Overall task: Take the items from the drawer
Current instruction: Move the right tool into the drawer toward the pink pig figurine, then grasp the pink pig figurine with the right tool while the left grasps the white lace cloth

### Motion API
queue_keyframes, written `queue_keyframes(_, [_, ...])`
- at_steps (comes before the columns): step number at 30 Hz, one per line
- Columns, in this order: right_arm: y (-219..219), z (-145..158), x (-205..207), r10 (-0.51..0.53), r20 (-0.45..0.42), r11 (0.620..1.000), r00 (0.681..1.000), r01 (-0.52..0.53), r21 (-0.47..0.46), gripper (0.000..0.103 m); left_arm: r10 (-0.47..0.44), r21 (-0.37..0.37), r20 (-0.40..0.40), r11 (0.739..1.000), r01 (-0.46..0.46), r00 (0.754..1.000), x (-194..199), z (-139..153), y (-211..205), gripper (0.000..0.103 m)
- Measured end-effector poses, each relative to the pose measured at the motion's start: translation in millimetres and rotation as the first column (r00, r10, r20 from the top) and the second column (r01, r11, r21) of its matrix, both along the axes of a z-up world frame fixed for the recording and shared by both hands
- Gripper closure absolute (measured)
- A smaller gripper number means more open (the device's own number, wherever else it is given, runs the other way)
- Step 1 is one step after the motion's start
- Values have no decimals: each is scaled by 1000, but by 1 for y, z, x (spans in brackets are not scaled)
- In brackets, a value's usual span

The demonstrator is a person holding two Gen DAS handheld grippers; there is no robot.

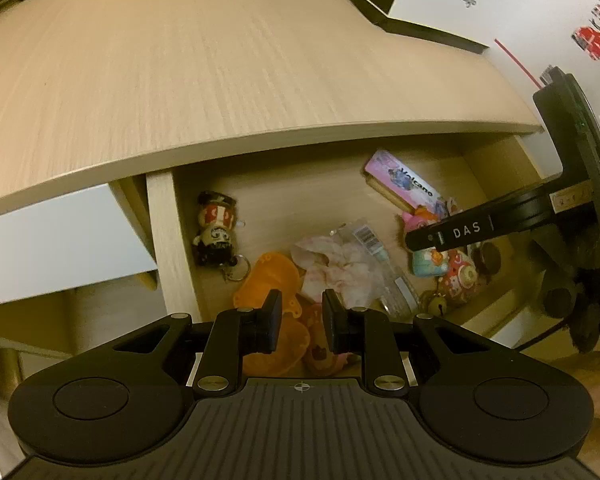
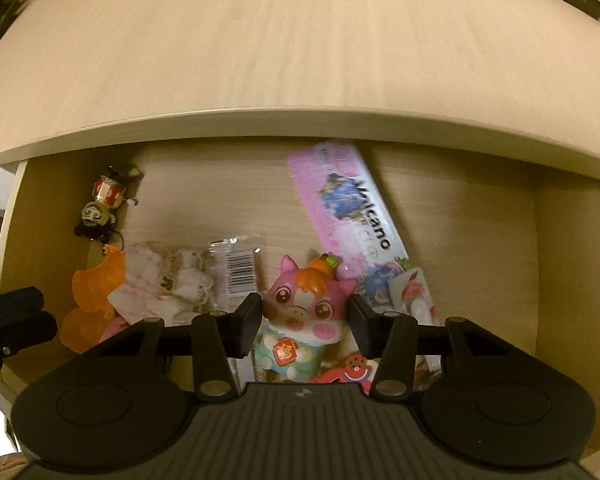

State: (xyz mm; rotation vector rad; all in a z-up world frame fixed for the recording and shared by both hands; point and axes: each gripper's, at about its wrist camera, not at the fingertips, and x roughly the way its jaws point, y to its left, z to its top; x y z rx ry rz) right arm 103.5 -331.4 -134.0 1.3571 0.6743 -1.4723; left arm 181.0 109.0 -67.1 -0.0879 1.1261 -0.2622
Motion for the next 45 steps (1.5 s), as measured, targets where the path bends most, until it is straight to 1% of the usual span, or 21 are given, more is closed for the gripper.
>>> queue_keyframes(3, [2,0,-3,-11,1,1000,1000,11,2,55,-8,10,4,1000,8,1000,-3,2,1,79])
queue_keyframes(4, [2,1,-3,-13,2,1000,1000,13,0,51,-9,12,6,1000,9,1000,-4,2,2,79])
queue_keyframes(5, [2,0,-3,-15,-3,1000,1000,15,5,45,-8,13,7,1000,8,1000,-4,2,2,79])
queue_keyframes(6, [1,-1,-3,-16,-17,1000,1000,16,14,30,-7,14,8,1000,6,1000,-4,3,3,79])
queue_keyframes(7, [0,-2,-3,-20,-32,1000,999,21,21,24,-4,13,10,1000,4,1000,-4,3,4,79])
queue_keyframes(9, [-2,-5,-6,-18,-49,998,999,21,53,24,4,11,15,1000,-4,1000,-5,4,6,79])
queue_keyframes(12, [-9,-14,-7,-7,-36,995,999,10,101,22,18,9,18,1000,-18,1000,-5,4,9,79])
queue_keyframes(14, [-11,-14,-5,18,-44,995,999,-13,101,23,31,7,17,1000,-31,999,-5,4,12,79])
queue_keyframes(15, [-12,-13,-4,31,-50,995,998,-27,96,27,37,6,16,999,-37,999,-5,3,13,79])
queue_keyframes(16, [-13,-11,-3,45,-60,995,997,-39,92,33,39,7,16,999,-40,999,-4,3,13,79])
queue_keyframes(17, [-13,-9,-1,63,-68,995,996,-57,83,36,41,8,16,999,-41,999,-4,3,13,79])
queue_keyframes(19, [-12,-5,2,93,-66,994,994,-89,61,53,39,9,13,999,-39,999,-3,2,12,79])
queue_keyframes(20, [-11,-3,2,105,-58,993,993,-101,53,56,36,9,11,999,-37,999,-3,2,12,79])
queue_keyframes(23, [-6,-1,2,108,-46,994,993,-106,40,57,22,10,3,1000,-22,1000,0,0,8,79])
queue_keyframes(29, [10,8,-14,62,-6,998,998,-62,-1,58,-32,16,-7,999,32,999,4,-2,0,79])
queue_keyframes(30, [13,12,-17,76,-8,997,997,-76,-12,58,-47,21,-5,999,47,999,4,-2,-1,79])
queue_keyframes(32, [21,23,-23,56,-21,997,998,-57,-43,58,-81,31,4,996,81,997,6,-1,-3,79])
queue_keyframes(34, [30,36,-29,48,-58,995,997,-53,-79,58,-106,39,10,994,106,994,7,0,-2,79])
queue_keyframes(37, [37,48,-34,48,-100,990,994,-61,-131,58,-129,37,-7,991,130,992,12,-4,0,79])
queue_keyframes(41, [52,58,-46,16,-81,986,997,-29,-166,58,-130,18,-36,991,131,991,23,-11,-3,79])
queue_keyframes(45, [62,58,-53,9,-71,986,997,-21,-167,58,-185,18,-28,982,186,982,34,-13,-16,79])
